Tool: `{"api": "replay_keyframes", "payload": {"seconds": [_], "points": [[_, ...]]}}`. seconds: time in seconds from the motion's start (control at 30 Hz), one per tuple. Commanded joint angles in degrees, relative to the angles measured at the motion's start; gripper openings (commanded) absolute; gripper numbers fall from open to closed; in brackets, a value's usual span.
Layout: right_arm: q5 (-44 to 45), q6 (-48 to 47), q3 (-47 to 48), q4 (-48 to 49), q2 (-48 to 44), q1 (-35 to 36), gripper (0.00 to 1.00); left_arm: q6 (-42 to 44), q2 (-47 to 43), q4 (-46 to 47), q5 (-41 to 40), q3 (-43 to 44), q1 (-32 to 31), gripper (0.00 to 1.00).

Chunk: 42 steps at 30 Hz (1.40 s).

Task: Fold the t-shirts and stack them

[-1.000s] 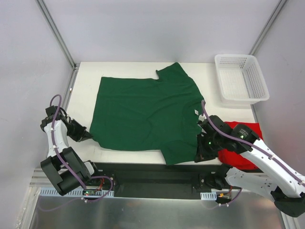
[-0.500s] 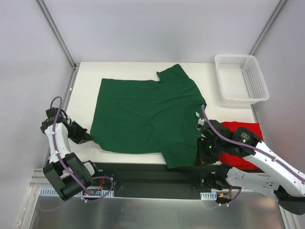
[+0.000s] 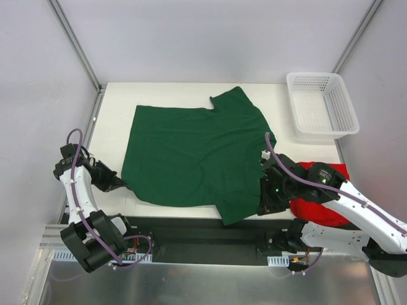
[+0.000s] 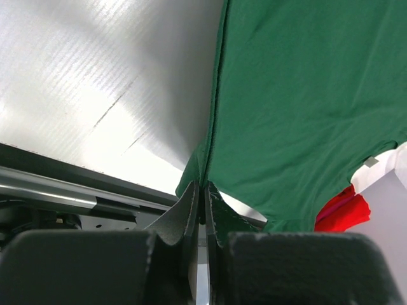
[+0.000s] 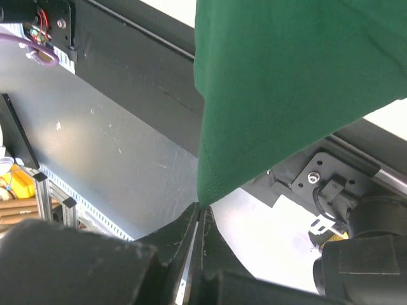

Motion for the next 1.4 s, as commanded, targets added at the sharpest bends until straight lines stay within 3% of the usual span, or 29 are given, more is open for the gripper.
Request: {"api": "replay_keyframes", "payload": {"seconds": [0.0, 0.23, 0.47, 0.6, 0.87, 0.97, 1.37], "points": [[4.11, -1.73, 5.03, -4.51, 2.14, 0.16, 0.01, -1.6, -1.6, -0.02, 2.56, 2.1, 0.01, 0.0], [7.89, -5.5, 8.9, -6.54, 5.67, -2.12, 0.01, -3.27, -2.91, 2.27, 2.04, 2.19, 0.18, 0.0], [6.13, -12.44, 9.26, -6.71, 6.55, -11.52, 0.01, -5.2, -5.2, 7.1, 6.43, 0.25, 0.62, 0.0], [6.57, -15.96, 8.65, -6.28, 7.51, -13.81, 0.01, -6.96, -5.73, 12.09, 12.83, -1.76, 0.8, 0.0], [5.78, -21.15, 8.2, -4.34, 9.19, -17.85, 0.01, -13.44, -8.54, 21.06, 15.57, -7.65, 0.97, 0.0], [3.5, -23.08, 8.64, -3.9, 9.8, -19.43, 0.01, -17.84, -7.84, 26.16, 16.54, -8.54, 0.89, 0.0], [0.25, -25.9, 6.54, -1.26, 10.07, -22.25, 0.01, -25.67, -2.57, 28.37, 16.98, -7.66, 4.31, 0.0]]}}
